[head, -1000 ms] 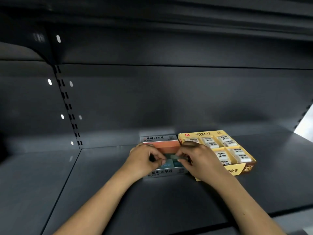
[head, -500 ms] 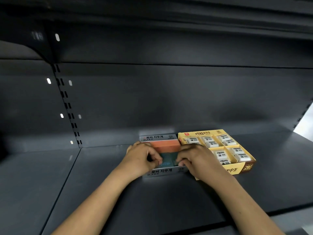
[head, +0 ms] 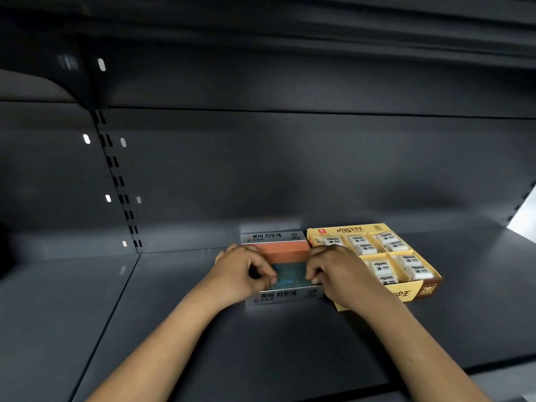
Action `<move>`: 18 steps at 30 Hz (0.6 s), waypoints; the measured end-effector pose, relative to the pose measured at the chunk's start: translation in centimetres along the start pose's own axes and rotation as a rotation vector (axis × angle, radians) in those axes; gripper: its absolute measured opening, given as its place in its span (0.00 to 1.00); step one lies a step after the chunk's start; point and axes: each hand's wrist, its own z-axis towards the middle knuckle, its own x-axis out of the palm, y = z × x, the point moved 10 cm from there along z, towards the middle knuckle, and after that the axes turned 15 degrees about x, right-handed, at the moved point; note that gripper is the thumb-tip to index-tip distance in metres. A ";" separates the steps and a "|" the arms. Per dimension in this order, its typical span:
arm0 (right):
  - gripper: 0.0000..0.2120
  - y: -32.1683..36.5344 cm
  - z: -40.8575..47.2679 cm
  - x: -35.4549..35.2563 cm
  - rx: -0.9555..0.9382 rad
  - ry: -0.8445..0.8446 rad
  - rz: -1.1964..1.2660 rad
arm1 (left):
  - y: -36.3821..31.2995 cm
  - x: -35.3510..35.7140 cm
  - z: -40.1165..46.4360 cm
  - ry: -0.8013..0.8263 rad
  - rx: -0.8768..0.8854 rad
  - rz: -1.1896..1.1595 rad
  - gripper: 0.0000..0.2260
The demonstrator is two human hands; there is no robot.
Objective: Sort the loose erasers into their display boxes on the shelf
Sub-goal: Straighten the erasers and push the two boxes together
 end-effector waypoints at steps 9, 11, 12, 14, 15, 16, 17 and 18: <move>0.16 0.1 -0.7 -0.3 0.007 0.002 -0.036 | 0.3 0.5 -0.1 0.058 0.076 -0.041 0.08; 0.17 0.0 -0.7 -0.3 0.034 0.019 -0.032 | 0.3 0.2 -0.1 0.036 0.110 -0.031 0.05; 0.17 0.0 -0.7 -0.3 0.047 0.024 -0.022 | 0.5 -0.3 0.0 0.004 0.107 -0.025 0.03; 0.15 0.0 -0.5 -0.5 0.070 0.025 0.015 | 1.3 -1.7 -0.1 -0.123 0.077 -0.034 0.06; 0.15 0.2 -0.4 -0.6 0.078 0.019 0.042 | 1.8 -2.6 -0.2 -0.199 0.062 -0.048 0.07; 0.14 0.4 -0.3 -0.8 0.082 0.004 0.072 | 2.3 -3.5 -0.3 -0.275 0.054 -0.054 0.07; 0.14 0.5 -0.2 -1.0 0.080 -0.016 0.103 | 2.8 -4.2 -0.5 -0.340 0.030 -0.056 0.08; 0.13 0.7 -0.2 -1.3 0.077 -0.038 0.132 | 3.4 -4.8 -0.8 -0.392 -0.007 -0.060 0.09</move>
